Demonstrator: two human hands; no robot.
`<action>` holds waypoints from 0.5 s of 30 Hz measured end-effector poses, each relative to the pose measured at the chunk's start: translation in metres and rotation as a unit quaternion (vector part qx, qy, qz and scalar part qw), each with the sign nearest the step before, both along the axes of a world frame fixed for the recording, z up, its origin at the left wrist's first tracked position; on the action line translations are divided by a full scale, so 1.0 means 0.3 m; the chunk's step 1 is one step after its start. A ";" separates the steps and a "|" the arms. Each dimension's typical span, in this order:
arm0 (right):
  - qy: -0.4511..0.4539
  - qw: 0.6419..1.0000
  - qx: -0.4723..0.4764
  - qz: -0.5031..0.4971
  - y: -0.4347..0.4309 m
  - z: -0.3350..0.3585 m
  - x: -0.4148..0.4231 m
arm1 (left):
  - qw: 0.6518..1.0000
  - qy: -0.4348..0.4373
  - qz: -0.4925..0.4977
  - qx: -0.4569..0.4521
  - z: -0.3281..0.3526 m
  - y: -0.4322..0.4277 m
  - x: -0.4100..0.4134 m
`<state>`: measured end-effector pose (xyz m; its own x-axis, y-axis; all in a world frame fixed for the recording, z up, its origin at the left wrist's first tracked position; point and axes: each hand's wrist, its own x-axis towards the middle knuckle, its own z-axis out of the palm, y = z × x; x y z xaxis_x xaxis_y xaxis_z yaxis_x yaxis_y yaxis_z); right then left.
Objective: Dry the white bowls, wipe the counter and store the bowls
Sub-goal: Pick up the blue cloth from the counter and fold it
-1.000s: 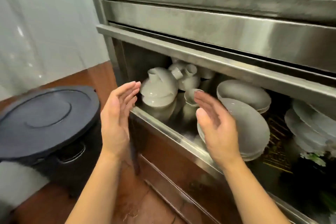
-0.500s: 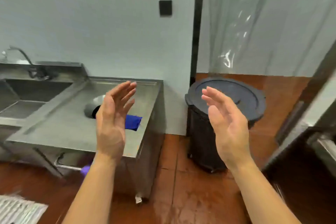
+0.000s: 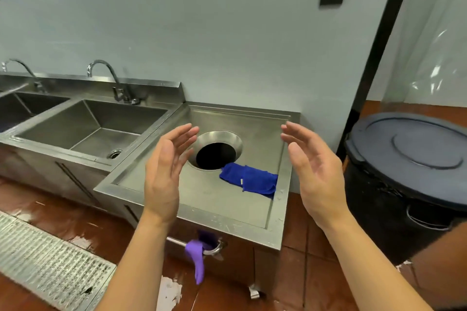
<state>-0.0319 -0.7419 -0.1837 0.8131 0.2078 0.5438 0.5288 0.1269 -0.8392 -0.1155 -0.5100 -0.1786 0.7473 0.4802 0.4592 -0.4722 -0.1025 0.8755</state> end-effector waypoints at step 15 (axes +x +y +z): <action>0.087 0.996 -0.008 -0.034 0.245 -0.241 0.645 | 0.983 0.180 0.014 0.019 -0.280 0.189 0.629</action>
<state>0.1615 -0.6685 -0.2558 0.9075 0.1564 0.3898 0.3815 0.0811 -0.9208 0.0733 -0.4533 -0.2627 0.8509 0.4914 0.1855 -0.1290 -0.1469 0.9807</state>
